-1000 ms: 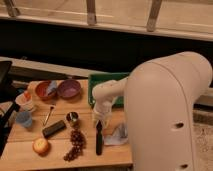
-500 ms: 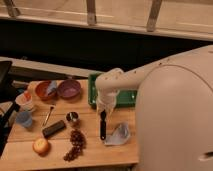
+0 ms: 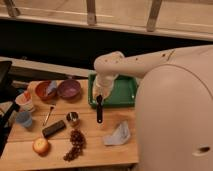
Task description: Wipe purple bowl with brush
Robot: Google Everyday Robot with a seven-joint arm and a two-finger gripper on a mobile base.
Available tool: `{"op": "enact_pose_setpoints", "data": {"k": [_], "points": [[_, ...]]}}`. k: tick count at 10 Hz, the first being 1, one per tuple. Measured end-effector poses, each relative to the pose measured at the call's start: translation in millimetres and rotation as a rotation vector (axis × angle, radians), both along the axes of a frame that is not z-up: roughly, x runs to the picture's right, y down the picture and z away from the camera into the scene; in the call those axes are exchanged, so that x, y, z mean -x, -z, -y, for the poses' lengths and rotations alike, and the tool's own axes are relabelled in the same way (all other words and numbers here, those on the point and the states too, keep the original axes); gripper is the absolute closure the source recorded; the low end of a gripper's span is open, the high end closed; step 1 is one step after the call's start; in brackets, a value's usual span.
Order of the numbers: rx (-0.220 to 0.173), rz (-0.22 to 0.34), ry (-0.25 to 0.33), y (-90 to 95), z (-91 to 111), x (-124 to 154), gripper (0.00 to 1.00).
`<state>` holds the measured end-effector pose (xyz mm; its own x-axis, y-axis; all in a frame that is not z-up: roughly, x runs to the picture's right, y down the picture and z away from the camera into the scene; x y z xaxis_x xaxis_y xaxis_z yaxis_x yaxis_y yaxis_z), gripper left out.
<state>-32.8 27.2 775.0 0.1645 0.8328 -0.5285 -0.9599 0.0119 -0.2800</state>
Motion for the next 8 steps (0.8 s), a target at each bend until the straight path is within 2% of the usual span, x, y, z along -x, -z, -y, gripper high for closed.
{"op": "enact_pose_setpoints", "data": {"k": [2, 3, 4, 8], "points": [[0.001, 0.125, 0.154, 11.5, 1.5, 32.4, 1.00], [0.002, 0.165, 0.216, 22.1, -5.8, 47.5, 1.00], [0.008, 0.177, 0.236, 27.1, -11.1, 53.0, 1.00], [0.004, 0.175, 0.239, 26.2, -10.8, 52.7, 1.00]]}}
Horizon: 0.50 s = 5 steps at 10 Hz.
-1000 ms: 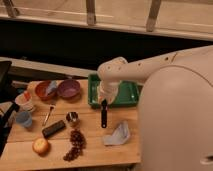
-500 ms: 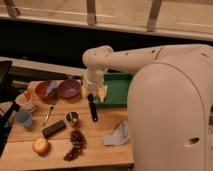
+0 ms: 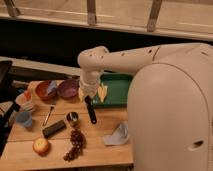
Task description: Wipe purple bowl with brush
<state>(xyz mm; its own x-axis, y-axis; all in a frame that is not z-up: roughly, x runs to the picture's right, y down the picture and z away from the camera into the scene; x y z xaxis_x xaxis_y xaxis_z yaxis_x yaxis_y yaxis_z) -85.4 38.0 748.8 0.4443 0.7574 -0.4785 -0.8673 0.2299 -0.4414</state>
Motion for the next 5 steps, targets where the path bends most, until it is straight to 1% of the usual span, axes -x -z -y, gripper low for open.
{"op": "enact_pose_setpoints", "data": {"k": [1, 2, 4, 5], "points": [[-0.002, -0.007, 0.005, -0.6, 1.1, -1.6, 1.00], [-0.011, -0.006, 0.009, -4.2, 8.8, -2.4, 1.00], [-0.024, 0.012, 0.030, -16.7, 26.3, -4.4, 1.00], [-0.030, 0.025, 0.045, -25.8, 35.9, 0.6, 1.00]]}}
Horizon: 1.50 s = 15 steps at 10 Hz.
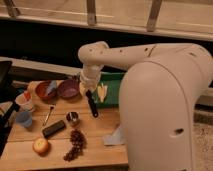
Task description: Wipe purple bowl with brush
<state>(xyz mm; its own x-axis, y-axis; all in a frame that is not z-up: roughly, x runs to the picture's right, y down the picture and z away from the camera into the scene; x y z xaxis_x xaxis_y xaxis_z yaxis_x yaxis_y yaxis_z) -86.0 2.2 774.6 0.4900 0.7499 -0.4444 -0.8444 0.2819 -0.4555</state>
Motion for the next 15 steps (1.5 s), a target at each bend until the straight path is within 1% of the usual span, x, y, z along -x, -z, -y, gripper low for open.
{"op": "enact_pose_setpoints", "data": {"k": [1, 2, 4, 7, 8, 10, 11, 15], "points": [[-0.005, 0.031, 0.016, -8.5, 8.0, 18.1, 1.00], [-0.008, 0.052, 0.018, -14.4, 13.6, 27.5, 1.00], [-0.017, 0.112, 0.018, -26.8, 23.6, 49.1, 1.00], [-0.015, 0.184, 0.034, -38.8, 28.2, 83.0, 1.00], [-0.008, 0.205, 0.039, -42.3, 27.5, 93.1, 1.00], [0.017, 0.240, 0.046, -48.7, 18.1, 108.6, 1.00], [0.020, 0.248, 0.034, -50.2, 16.1, 108.8, 1.00], [0.021, 0.248, 0.034, -50.7, 15.2, 108.9, 1.00]]}}
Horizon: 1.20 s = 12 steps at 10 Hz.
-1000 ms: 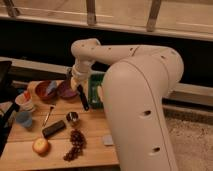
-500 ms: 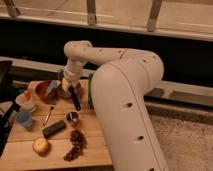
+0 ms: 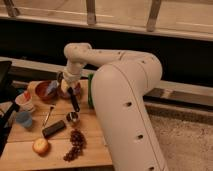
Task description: Wipe purple bowl with brush
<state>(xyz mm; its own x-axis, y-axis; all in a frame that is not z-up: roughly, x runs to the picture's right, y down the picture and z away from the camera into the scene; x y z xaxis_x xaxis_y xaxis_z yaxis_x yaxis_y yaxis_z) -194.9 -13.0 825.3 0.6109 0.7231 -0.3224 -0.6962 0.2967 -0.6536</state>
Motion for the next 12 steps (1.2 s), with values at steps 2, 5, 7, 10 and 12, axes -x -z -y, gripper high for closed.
{"op": "enact_pose_setpoints", "data": {"k": [2, 5, 7, 10, 12], "points": [[0.010, 0.010, -0.007, -8.0, 0.0, -0.2, 1.00], [0.054, 0.025, -0.039, -34.9, -10.1, -4.3, 1.00], [0.089, 0.026, -0.052, -48.9, -18.0, -4.1, 1.00], [0.140, 0.006, -0.034, -58.7, -29.0, -6.4, 1.00], [0.191, -0.017, -0.017, -63.4, -42.2, -11.5, 1.00]]}}
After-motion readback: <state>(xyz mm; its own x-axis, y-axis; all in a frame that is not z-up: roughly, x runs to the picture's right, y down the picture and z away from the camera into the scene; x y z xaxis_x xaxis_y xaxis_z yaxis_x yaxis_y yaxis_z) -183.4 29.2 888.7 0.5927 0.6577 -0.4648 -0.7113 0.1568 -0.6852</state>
